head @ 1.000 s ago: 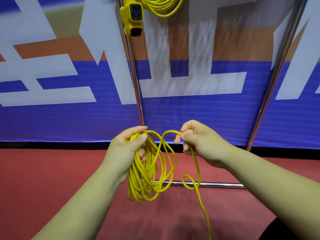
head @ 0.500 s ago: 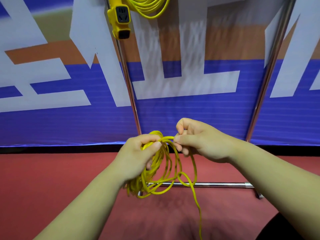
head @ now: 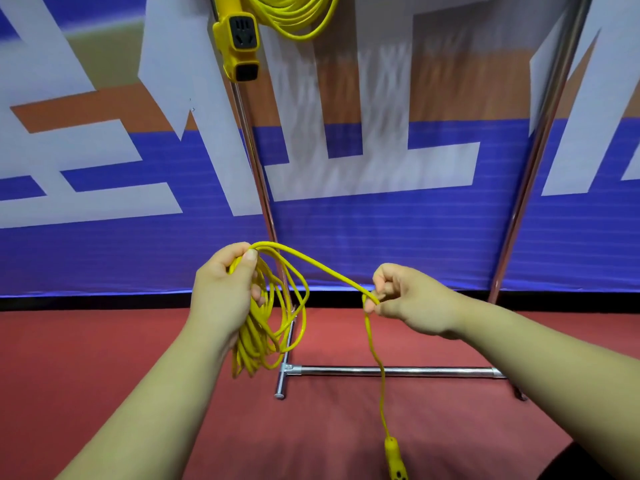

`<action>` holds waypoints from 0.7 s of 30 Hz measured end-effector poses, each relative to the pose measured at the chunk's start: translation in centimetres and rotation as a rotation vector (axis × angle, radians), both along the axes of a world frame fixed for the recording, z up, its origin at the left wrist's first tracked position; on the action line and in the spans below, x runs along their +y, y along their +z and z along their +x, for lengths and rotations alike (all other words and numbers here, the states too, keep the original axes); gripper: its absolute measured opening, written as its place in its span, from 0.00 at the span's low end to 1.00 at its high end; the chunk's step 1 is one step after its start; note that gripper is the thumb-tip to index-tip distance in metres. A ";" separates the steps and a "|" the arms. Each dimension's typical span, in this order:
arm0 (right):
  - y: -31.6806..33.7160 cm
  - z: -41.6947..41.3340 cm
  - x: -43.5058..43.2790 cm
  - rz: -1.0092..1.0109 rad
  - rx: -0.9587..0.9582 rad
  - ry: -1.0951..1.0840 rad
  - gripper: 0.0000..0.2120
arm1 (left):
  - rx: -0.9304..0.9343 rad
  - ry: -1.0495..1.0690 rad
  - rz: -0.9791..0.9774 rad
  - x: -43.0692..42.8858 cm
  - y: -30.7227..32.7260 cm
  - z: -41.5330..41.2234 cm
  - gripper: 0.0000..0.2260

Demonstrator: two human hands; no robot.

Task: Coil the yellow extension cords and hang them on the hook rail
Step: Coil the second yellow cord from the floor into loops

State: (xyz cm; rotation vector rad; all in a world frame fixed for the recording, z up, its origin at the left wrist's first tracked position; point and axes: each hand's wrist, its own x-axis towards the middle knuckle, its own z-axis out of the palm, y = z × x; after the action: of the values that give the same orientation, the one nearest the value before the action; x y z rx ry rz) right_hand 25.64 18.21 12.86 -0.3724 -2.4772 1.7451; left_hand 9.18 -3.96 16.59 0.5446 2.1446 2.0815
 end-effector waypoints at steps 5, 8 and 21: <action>-2.2 -0.7 -1.8 -0.031 -0.055 -0.161 0.17 | -0.122 -0.047 0.098 0.2 0.6 1.3 0.09; -4.2 -1.2 -3.1 0.046 -0.173 -0.180 0.26 | -0.147 -0.073 0.105 0.1 1.0 2.1 0.09; -7.7 -4.3 -6.1 -0.127 -0.264 -0.112 0.12 | -0.136 -0.164 0.209 -2.3 2.5 2.5 0.07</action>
State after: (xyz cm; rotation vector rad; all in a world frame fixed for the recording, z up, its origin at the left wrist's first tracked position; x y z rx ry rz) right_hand 21.36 12.10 5.18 -0.7840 -2.4604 1.9221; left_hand 11.71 -6.28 19.10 0.5606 1.7594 2.1951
